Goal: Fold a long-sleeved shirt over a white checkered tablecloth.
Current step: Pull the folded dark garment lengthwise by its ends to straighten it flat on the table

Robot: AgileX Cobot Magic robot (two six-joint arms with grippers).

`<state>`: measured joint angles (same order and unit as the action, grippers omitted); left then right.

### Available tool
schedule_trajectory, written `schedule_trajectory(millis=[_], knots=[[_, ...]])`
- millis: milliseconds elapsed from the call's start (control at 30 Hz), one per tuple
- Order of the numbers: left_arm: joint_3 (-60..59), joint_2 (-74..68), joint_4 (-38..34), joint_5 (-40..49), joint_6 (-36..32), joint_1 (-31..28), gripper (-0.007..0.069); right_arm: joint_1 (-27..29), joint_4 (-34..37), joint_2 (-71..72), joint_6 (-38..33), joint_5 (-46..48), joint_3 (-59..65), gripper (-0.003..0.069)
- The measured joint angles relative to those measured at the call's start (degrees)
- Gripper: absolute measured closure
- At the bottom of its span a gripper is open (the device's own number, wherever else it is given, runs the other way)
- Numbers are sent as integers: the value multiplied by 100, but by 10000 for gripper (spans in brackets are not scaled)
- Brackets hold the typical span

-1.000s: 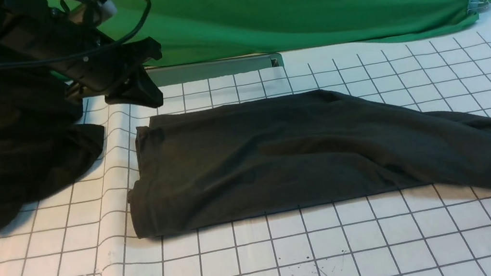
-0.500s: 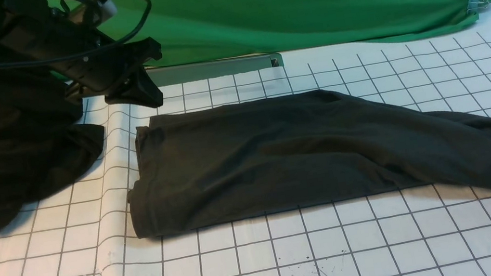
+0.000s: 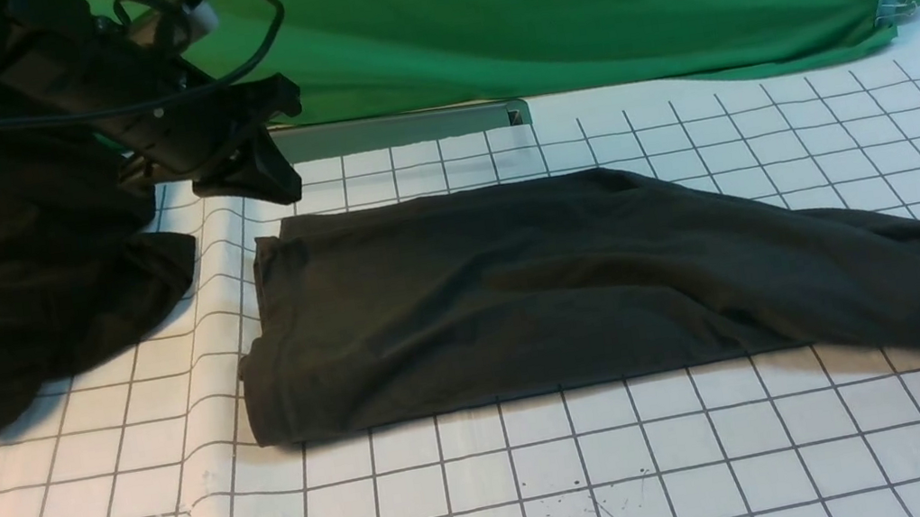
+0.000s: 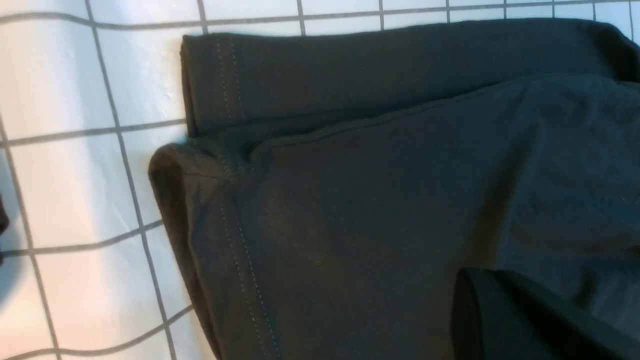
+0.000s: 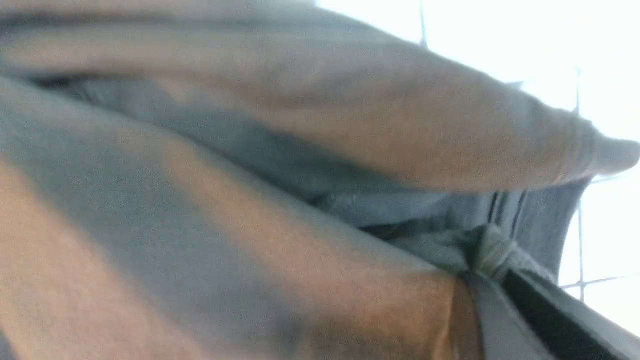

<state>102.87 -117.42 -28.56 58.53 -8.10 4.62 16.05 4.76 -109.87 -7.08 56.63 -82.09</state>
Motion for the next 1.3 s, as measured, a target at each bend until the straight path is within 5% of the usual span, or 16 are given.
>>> schedule_trajectory(millis=[600, 733, 867, 1000, 1300], knots=[[0, 0, 4, -25, -25, 0, 622, 0, -761, -152, -5, -1478, -279, 613], [0, 0, 4, -32, -25, 0, 622, 0, -838, -333, 37, -1594, -279, 526], [0, 0, 4, -43, -31, 0, 622, 0, -1094, -411, 407, -1534, -315, 298], [0, 0, 4, -43, -35, 0, 622, 0, -1498, -277, 989, -862, -633, 167], [0, 0, 4, -43, -35, 0, 590, 0, -893, -50, 1030, 971, -1127, 136]])
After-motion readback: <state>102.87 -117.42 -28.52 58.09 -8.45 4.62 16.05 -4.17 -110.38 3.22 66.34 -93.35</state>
